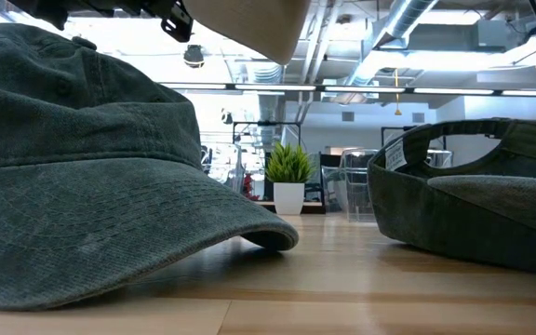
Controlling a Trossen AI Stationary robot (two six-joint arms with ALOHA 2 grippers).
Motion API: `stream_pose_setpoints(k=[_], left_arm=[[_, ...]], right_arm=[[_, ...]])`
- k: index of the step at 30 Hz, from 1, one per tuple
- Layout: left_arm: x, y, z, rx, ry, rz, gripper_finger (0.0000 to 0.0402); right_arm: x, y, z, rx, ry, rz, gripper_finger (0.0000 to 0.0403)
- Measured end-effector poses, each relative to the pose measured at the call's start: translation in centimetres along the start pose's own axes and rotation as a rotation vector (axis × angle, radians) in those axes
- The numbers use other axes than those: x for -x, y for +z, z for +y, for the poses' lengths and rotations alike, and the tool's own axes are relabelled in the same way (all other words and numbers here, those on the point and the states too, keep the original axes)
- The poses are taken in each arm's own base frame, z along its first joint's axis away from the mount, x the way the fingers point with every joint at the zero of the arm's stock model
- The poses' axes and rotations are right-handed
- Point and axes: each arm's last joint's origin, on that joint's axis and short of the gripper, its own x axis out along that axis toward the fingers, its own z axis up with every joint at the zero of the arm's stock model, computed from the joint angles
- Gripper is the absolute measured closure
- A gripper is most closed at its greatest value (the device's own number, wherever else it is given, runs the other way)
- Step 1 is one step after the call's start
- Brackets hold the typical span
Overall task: Pick & Place hat
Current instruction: Put the top brown cap into the right transparent bin
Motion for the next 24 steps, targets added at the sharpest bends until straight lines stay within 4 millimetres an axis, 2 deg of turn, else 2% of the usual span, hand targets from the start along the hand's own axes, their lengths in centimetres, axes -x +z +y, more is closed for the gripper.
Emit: stream_pose_setpoints(k=[13,24], left_arm=[[0.0,0.3,0.0,-0.003,-0.004,-0.018,0.0388],[0.0,0.1,0.0,-0.001,0.0,-0.005,0.0387]], right_arm=[[3.6,0.2,0.1,-0.042,0.089,-0.111,0.0403],[3.6,0.1,-0.3,-0.049,0.092,-0.112,0.0403]])
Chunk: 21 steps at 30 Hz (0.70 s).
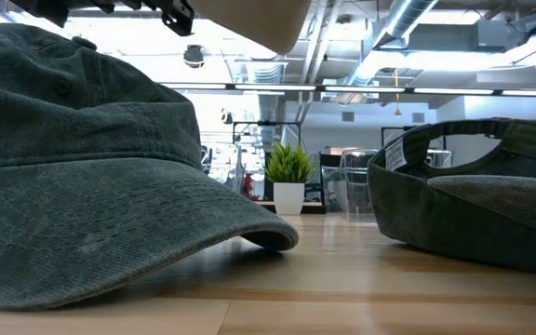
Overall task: Pick & Place hat
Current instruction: Put the top brown cap into the right transparent bin
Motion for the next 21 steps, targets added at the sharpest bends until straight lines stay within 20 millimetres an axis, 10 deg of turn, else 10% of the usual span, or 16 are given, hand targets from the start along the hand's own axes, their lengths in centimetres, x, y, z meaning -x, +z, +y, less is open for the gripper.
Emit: stream_pose_setpoints(k=[21], left_arm=[[0.0,-0.3,0.0,0.008,0.007,0.019,0.0386]], right_arm=[[-3.8,-2.0,-3.2,-0.04,-0.067,0.147,0.0403]])
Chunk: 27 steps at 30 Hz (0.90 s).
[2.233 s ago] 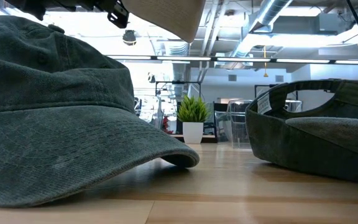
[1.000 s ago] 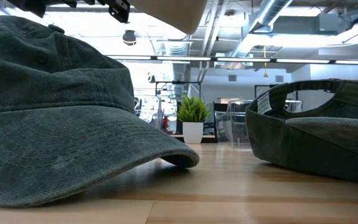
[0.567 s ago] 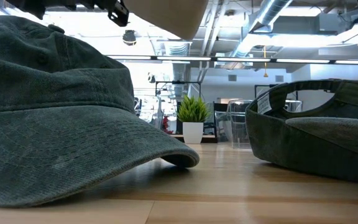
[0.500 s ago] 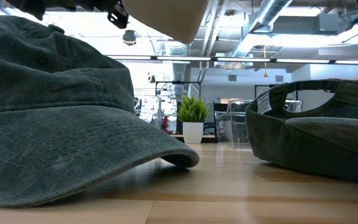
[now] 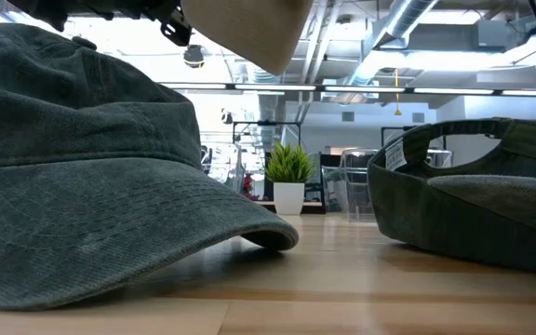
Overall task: Pick & Place hat
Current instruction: Put the top brown cap into the right transparent bin
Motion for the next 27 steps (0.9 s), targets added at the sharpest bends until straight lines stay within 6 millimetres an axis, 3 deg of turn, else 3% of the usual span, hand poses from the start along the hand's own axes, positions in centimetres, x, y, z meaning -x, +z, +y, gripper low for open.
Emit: stream_pose_setpoints(k=[6,11,18,27], left_arm=[[0.0,0.1,0.0,-0.001,-0.002,-0.008,0.0387],[0.0,0.1,0.0,-0.001,-0.005,-0.007,0.0387],[0.0,0.1,0.0,-0.002,-0.006,-0.007,0.0385],[0.0,0.0,0.0,-0.002,-0.006,-0.005,0.0386]], right_arm=[[-3.1,-0.3,0.6,0.039,-0.009,0.072,0.0403],[-3.6,-0.1,-0.2,0.043,-0.046,0.051,0.0403],[-2.9,-0.2,-2.9,0.022,-0.174,0.045,0.0403],[-3.8,-1.3,-8.0,-0.062,-0.325,0.07,0.0403]])
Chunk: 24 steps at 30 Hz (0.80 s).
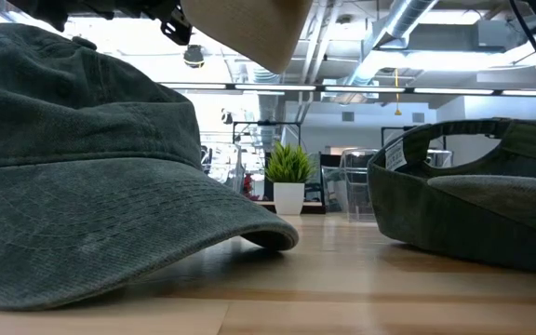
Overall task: Pick & Place hat
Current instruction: Put the top brown cap into the right transparent bin
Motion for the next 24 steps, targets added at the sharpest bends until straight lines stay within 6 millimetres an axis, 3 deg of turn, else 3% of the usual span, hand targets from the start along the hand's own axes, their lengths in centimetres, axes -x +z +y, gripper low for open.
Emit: stream_pose_setpoints(k=[4,9,17,24], left_arm=[[0.0,-0.1,0.0,0.001,0.0,0.005,0.0388],[0.0,0.0,0.0,0.001,-0.001,0.005,0.0385],[0.0,-0.1,0.0,0.002,-0.001,0.012,0.0386],[0.0,-0.1,0.0,0.001,-0.001,0.012,0.0388]], right_arm=[[-0.6,-0.4,-1.9,-0.043,-0.129,0.027,0.0403],[1.3,-0.5,-4.1,-0.095,-0.189,-0.023,0.0403],[8.4,-1.3,-6.8,-0.182,-0.224,-0.179,0.0403],[15.0,-2.7,-7.7,-0.262,-0.202,-0.316,0.0403]])
